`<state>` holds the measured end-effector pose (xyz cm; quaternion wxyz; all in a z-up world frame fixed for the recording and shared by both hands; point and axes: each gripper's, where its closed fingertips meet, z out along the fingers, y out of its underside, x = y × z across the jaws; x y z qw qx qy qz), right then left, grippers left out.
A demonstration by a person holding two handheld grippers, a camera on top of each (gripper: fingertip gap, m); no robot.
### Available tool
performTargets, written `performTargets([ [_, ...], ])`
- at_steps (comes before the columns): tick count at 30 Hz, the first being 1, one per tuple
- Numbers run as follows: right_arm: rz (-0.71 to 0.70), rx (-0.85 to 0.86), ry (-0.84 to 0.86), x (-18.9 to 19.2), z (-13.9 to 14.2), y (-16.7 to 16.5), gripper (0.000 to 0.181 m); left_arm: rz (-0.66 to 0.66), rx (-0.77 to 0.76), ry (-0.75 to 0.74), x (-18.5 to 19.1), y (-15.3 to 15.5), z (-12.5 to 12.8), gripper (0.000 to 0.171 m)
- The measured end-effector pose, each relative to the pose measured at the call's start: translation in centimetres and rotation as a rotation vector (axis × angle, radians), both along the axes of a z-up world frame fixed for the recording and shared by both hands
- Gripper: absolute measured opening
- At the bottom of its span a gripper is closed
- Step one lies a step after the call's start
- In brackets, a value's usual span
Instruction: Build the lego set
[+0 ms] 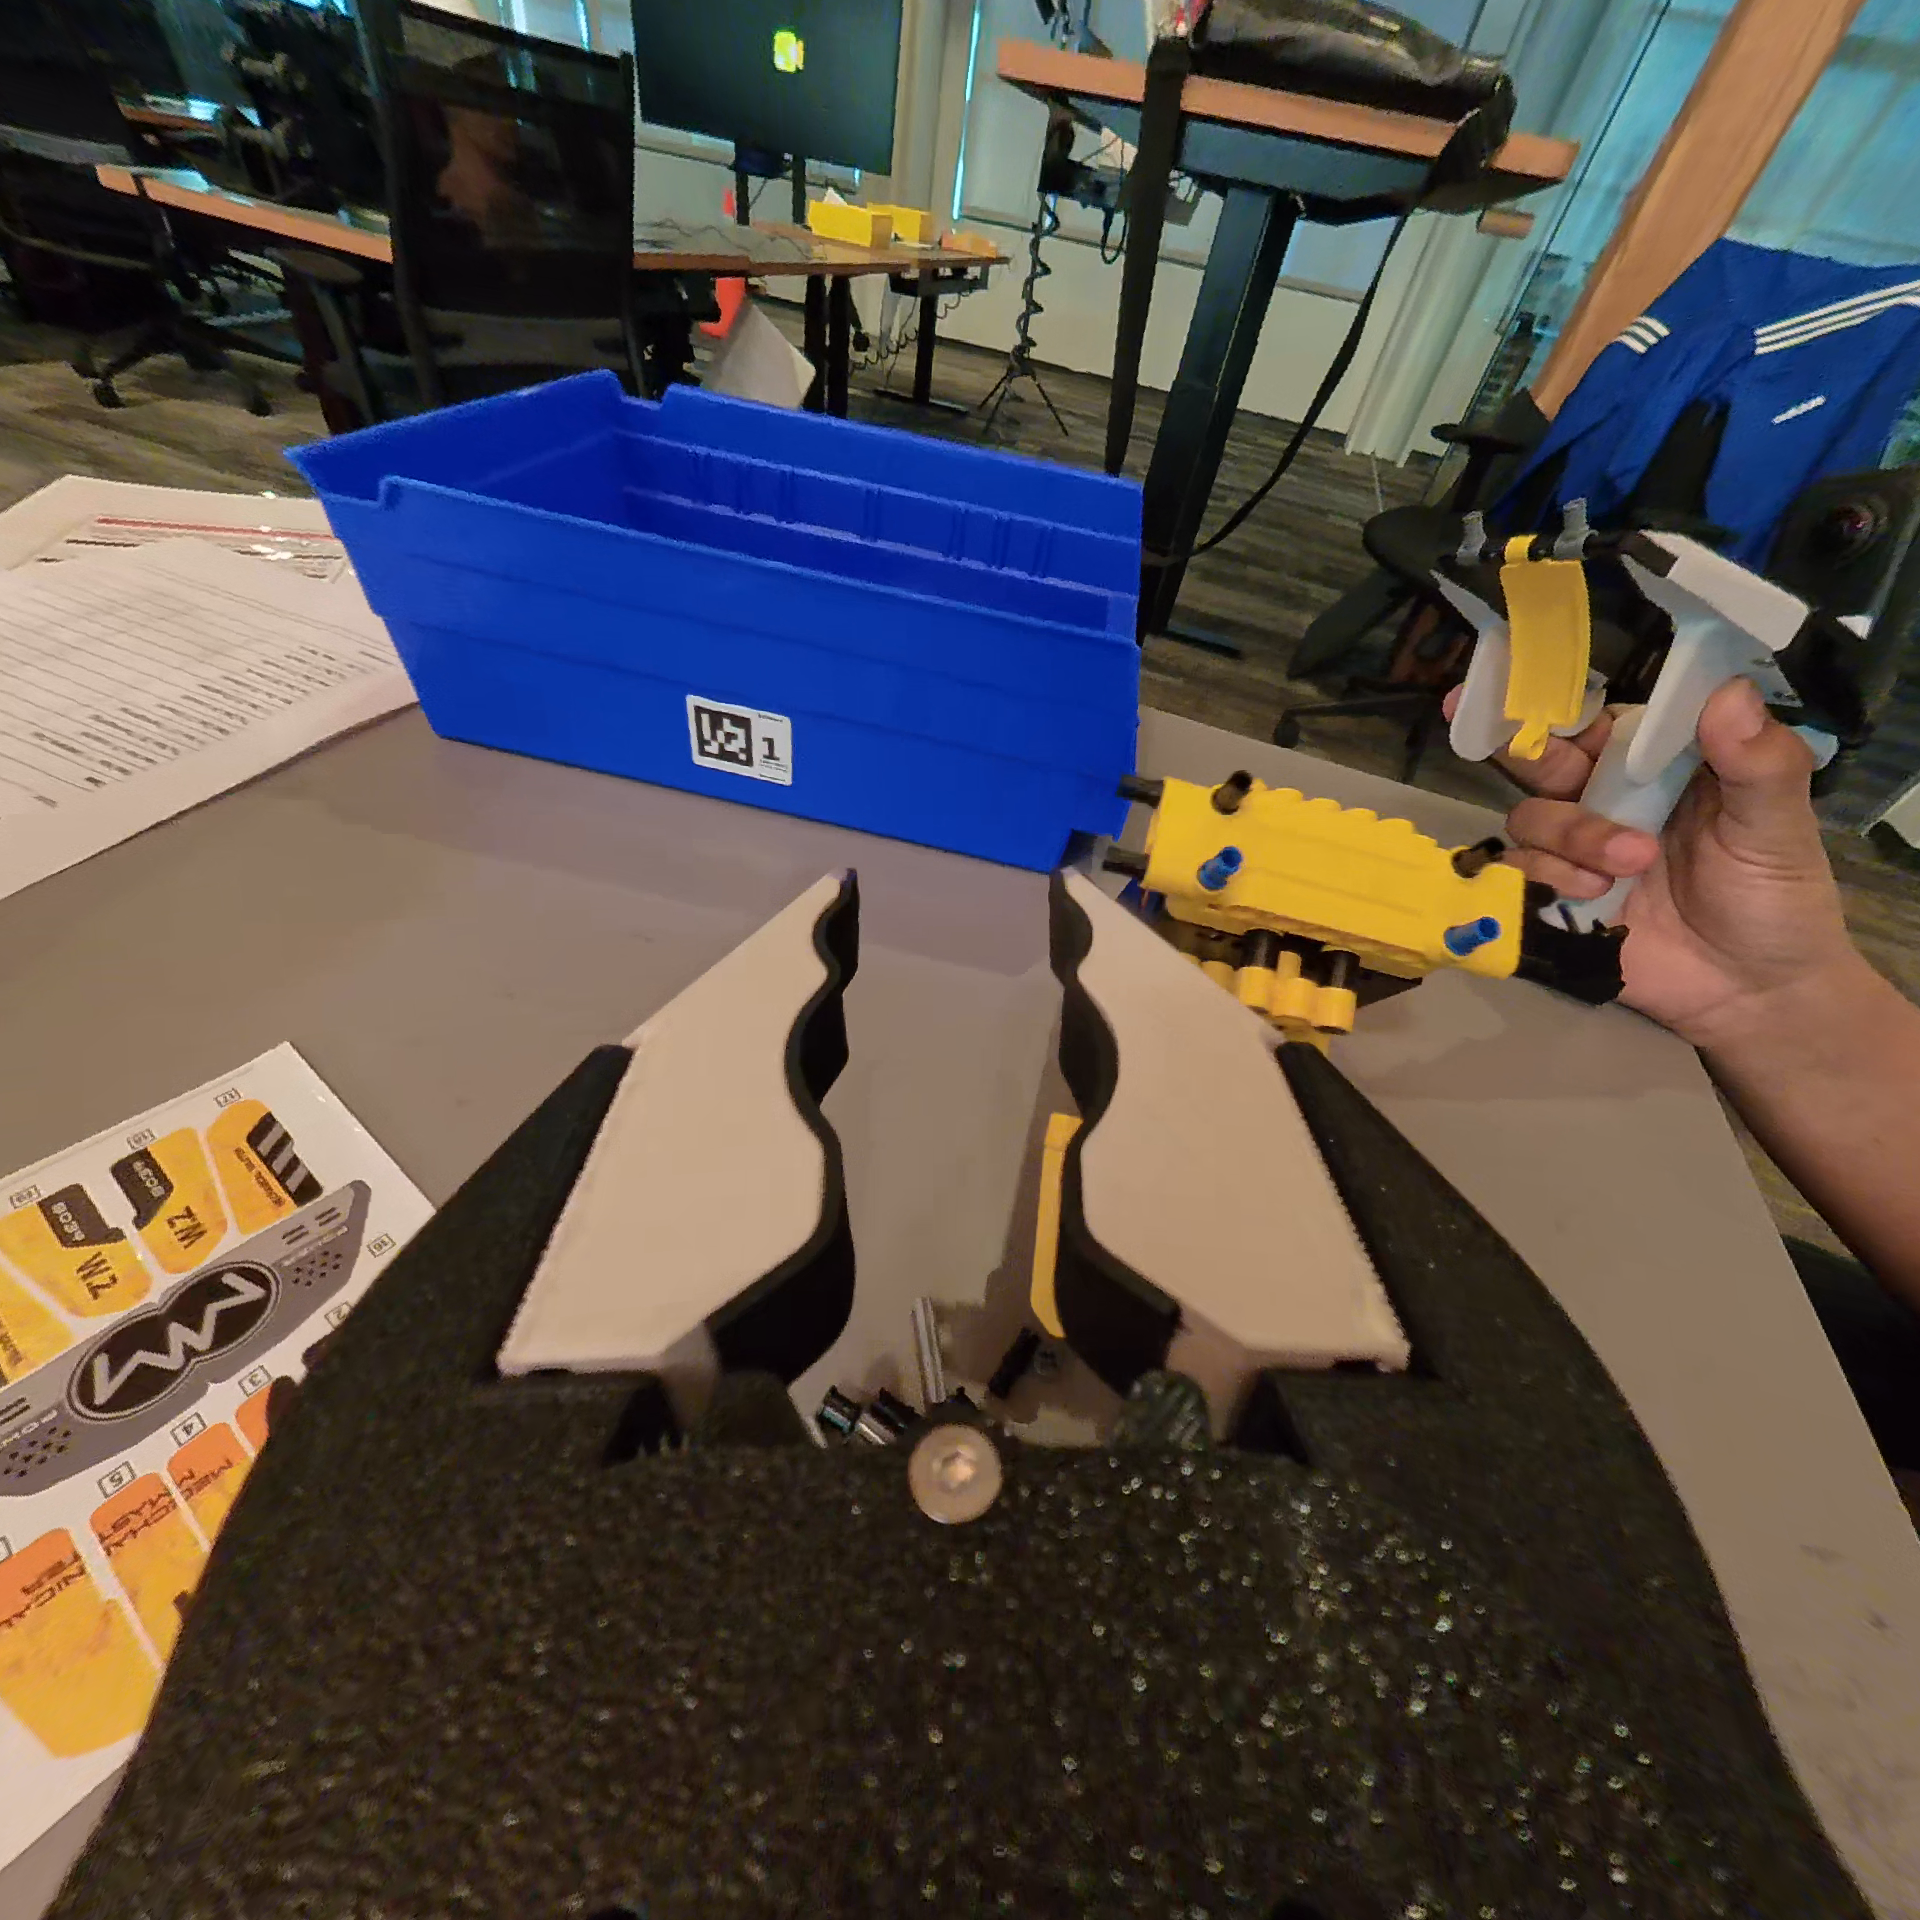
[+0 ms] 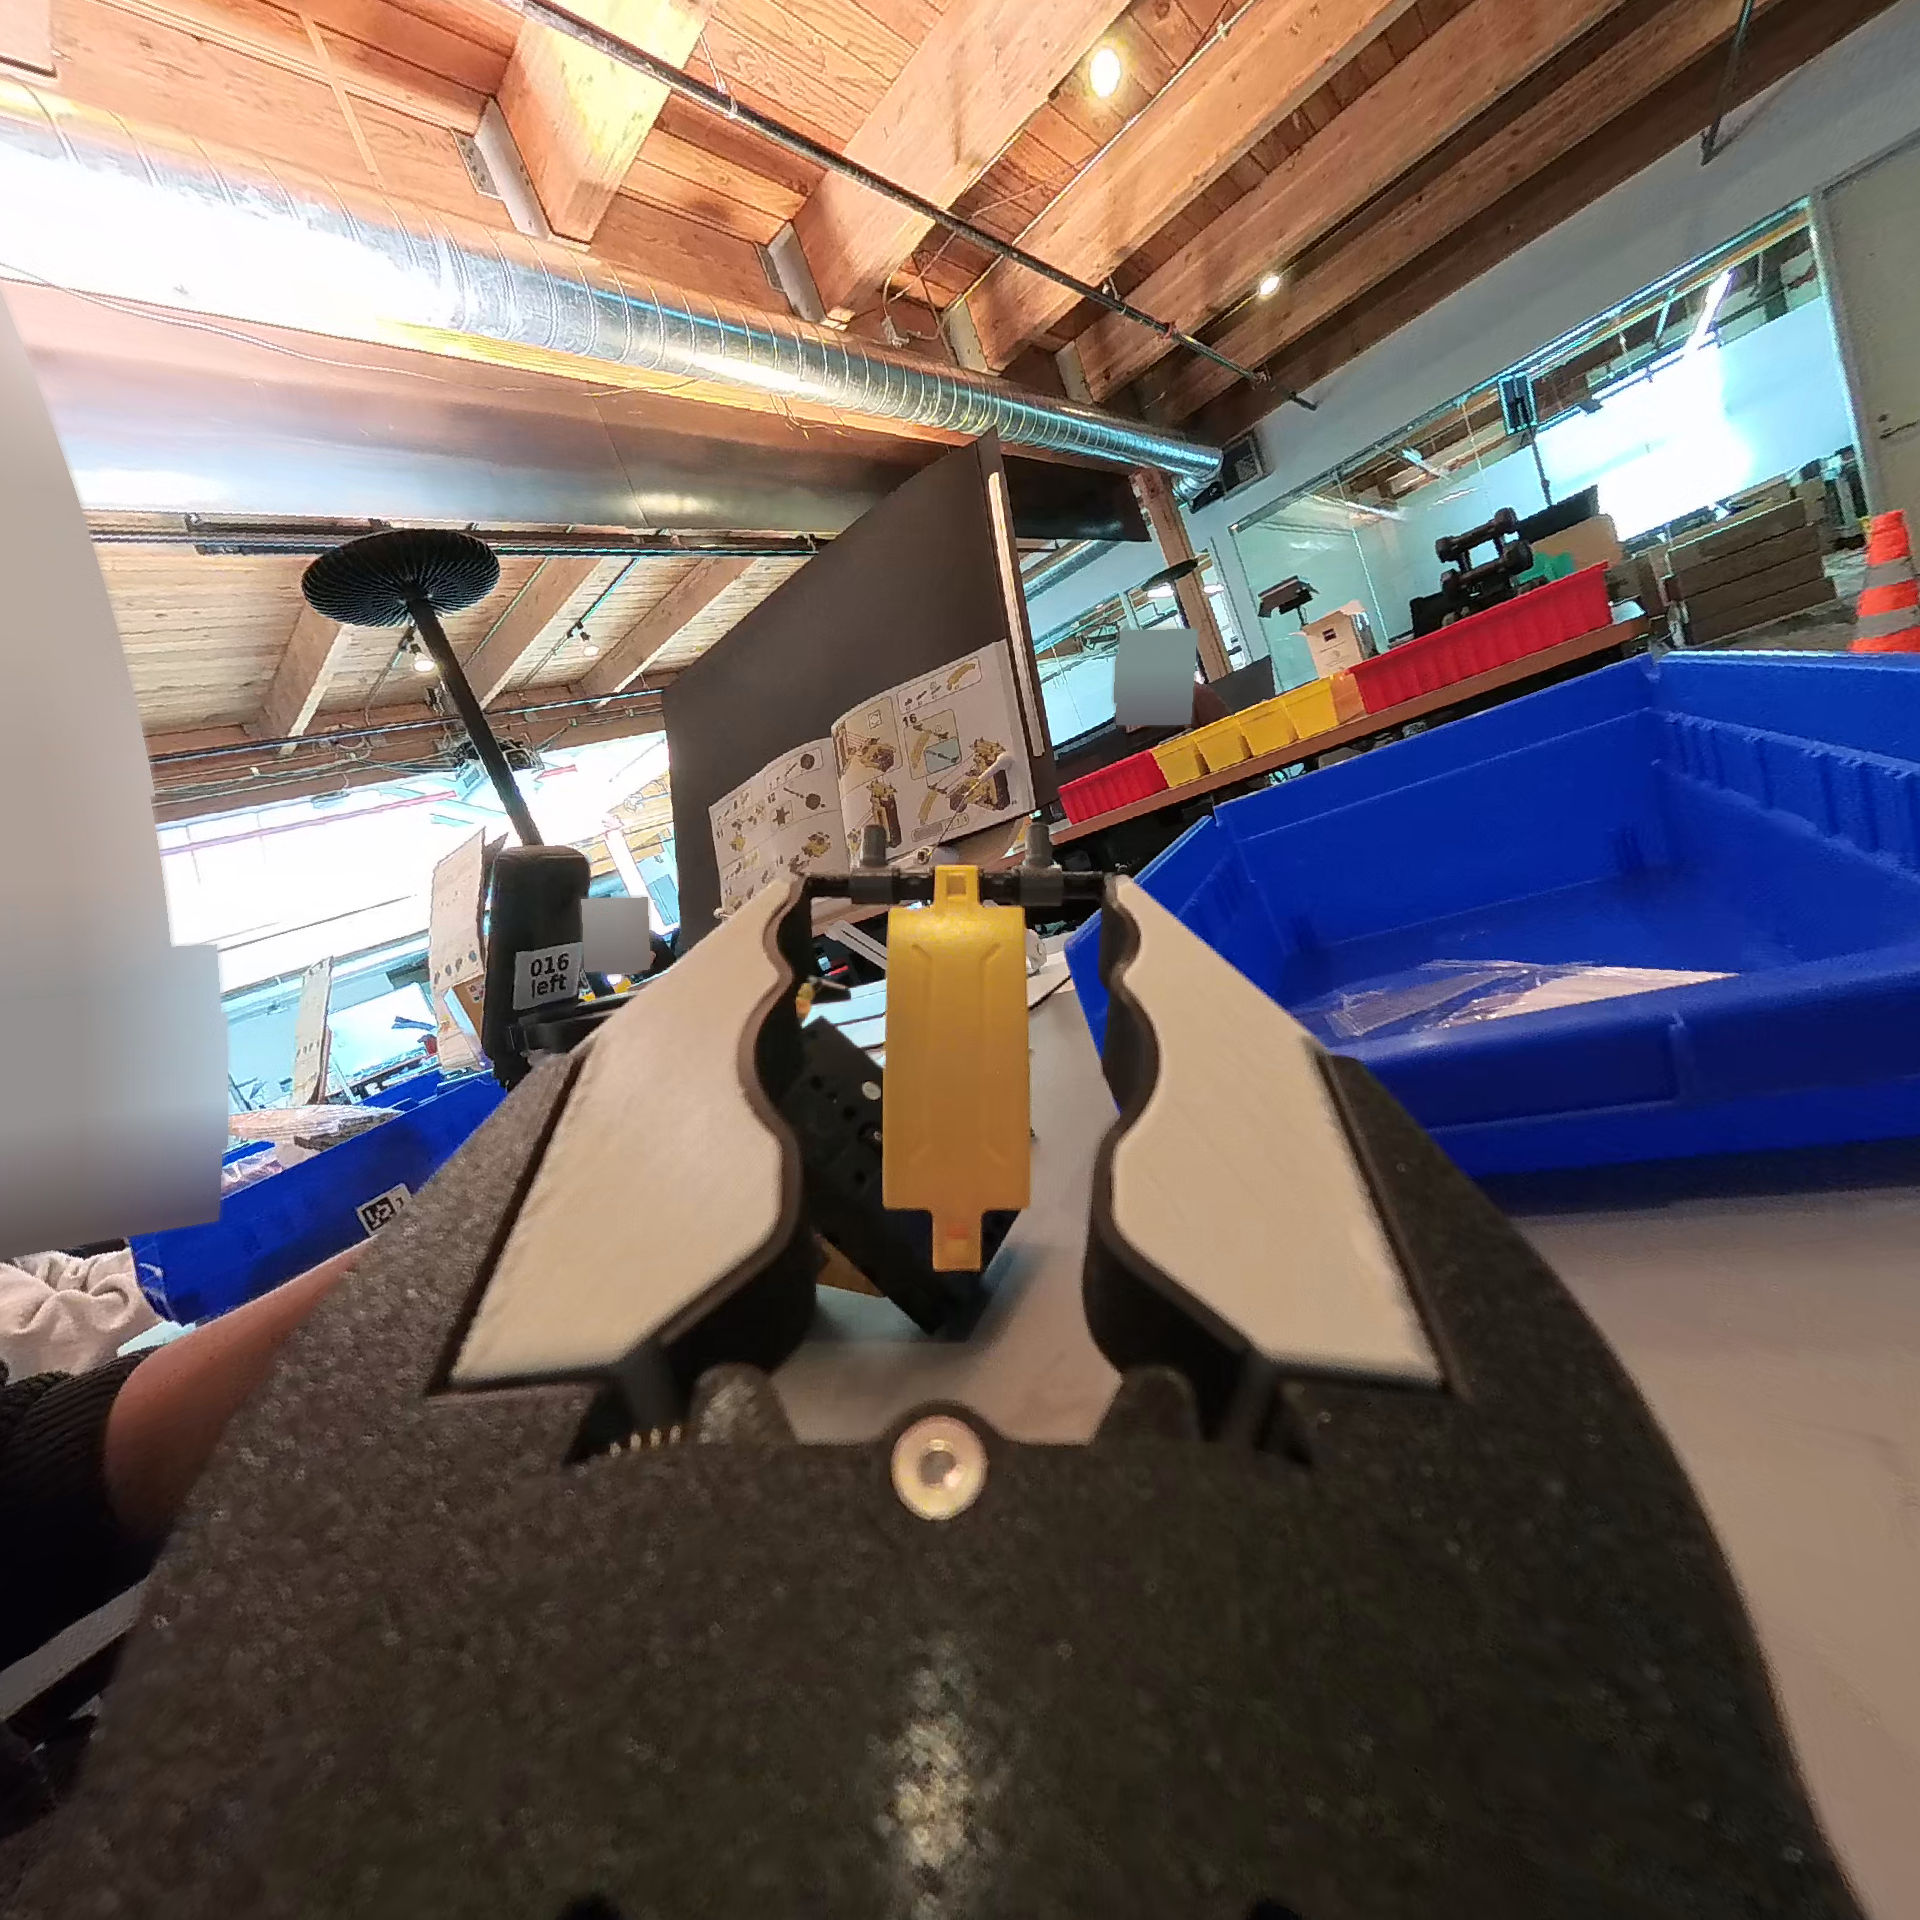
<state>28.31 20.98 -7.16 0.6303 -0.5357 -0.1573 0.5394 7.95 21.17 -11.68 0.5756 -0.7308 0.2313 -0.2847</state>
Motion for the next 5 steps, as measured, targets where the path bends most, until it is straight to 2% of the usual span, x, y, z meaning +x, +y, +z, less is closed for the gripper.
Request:
performTargets([
  [5, 0.004, -0.003, 0.009, 0.05, 0.02, -0.03, 0.055, -0.007, 0.038, -0.035, -0.23, -0.21, 1.0, 0.036],
])
